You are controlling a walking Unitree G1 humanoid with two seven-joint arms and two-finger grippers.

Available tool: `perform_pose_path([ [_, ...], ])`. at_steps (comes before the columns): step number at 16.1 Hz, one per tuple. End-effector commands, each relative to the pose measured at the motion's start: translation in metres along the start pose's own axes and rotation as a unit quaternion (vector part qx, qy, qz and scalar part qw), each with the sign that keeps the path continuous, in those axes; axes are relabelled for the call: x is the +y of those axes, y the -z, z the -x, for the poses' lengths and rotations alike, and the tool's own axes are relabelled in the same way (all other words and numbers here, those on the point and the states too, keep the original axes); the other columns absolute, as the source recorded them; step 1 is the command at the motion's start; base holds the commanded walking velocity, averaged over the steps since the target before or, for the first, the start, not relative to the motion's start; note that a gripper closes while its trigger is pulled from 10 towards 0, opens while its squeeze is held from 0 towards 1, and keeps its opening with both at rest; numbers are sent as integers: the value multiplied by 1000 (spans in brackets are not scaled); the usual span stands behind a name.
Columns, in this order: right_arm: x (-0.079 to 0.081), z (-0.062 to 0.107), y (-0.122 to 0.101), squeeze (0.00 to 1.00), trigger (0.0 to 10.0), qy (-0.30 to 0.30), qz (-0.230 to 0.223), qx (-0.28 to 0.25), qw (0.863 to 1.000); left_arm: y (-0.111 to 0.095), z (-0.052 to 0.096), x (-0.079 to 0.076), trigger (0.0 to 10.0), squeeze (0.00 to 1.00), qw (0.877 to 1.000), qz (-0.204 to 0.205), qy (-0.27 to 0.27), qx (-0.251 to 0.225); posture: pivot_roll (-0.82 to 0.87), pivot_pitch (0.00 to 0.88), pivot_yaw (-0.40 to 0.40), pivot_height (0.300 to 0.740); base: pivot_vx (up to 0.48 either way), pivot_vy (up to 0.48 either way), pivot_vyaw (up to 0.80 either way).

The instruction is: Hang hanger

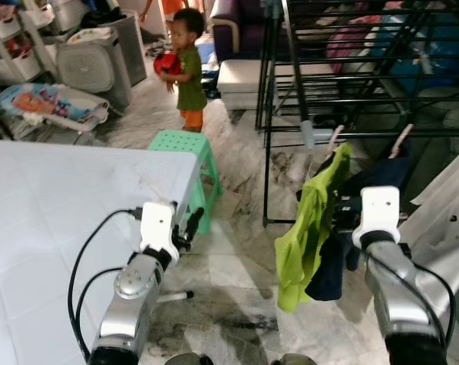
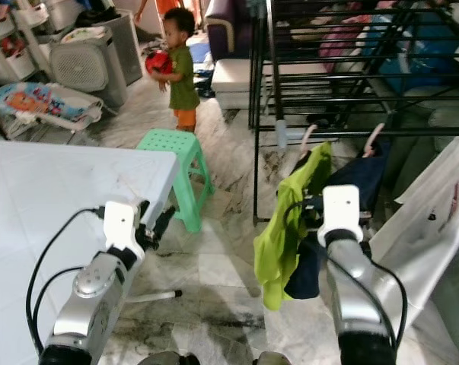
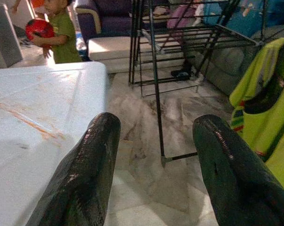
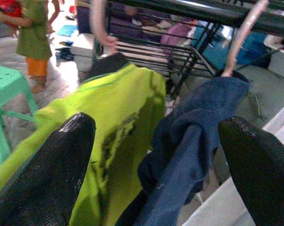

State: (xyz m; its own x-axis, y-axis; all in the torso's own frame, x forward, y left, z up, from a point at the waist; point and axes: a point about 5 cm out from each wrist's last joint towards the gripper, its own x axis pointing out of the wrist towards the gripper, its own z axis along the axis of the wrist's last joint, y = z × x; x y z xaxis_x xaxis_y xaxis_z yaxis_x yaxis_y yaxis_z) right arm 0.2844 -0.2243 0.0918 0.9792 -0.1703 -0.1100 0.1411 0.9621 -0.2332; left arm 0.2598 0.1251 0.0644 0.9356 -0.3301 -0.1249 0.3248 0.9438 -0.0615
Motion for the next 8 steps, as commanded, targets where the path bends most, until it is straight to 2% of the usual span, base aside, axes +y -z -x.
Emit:
perform_pose_path([
  [1, 4, -4, -3, 0, 10000, -7, -11, 1, 1000, -5, 1, 3, 10000, 0, 1000, -4, 5, -4, -68, 0, 77, 740, 0, 0, 0],
  [5, 13, 1, -2, 0, 10000, -26, -19, -3, 999, -8, 4, 7, 10000, 0, 1000, -10, 3, -6, -55, 0, 82, 740, 0, 0, 0],
  [8, 35, 6, -7, 0, 10000, -78, -41, -10, 996, -15, 4, 13, 10000, 0, 1000, -23, -3, -9, -50, 0, 94, 740, 0, 0, 0],
])
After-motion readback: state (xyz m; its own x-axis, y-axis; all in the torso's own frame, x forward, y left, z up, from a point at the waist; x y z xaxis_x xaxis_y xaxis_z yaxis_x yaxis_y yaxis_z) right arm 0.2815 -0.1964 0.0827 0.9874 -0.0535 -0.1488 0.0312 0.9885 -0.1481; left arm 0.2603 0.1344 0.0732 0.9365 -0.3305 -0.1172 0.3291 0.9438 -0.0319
